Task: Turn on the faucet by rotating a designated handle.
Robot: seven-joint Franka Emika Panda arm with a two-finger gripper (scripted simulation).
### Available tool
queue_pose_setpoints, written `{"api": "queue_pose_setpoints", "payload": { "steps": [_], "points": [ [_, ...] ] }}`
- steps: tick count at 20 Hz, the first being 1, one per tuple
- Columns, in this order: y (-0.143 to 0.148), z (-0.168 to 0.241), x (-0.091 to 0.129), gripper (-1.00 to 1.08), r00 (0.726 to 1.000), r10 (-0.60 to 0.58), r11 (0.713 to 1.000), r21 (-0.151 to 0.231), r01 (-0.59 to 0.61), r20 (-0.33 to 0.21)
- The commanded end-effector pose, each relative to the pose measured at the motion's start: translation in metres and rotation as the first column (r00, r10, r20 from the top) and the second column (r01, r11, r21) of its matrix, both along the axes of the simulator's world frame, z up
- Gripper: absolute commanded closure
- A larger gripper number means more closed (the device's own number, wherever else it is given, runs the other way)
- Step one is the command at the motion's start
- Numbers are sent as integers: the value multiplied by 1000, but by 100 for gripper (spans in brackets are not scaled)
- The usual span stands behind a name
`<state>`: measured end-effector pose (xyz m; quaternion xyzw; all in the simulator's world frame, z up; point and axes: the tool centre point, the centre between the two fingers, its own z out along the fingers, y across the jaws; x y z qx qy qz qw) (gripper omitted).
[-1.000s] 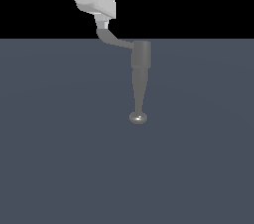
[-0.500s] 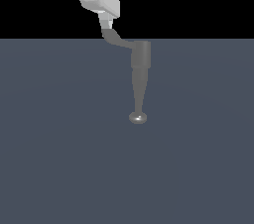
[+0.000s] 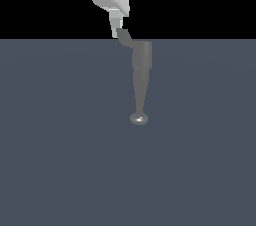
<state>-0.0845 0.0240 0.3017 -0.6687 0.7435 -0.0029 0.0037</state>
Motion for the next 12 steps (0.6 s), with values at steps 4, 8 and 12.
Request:
{"api": "queue_pose_setpoints", "payload": {
  "steps": [4, 8, 12],
  "points": [
    [-15, -2, -17, 108, 1000, -8, 1000, -1, 8, -9],
    [-27, 0, -14, 108, 1000, -2, 1000, 0, 2, -3],
    [-52, -1, -18, 108, 1000, -4, 1000, 0, 4, -5]
  ]
}}
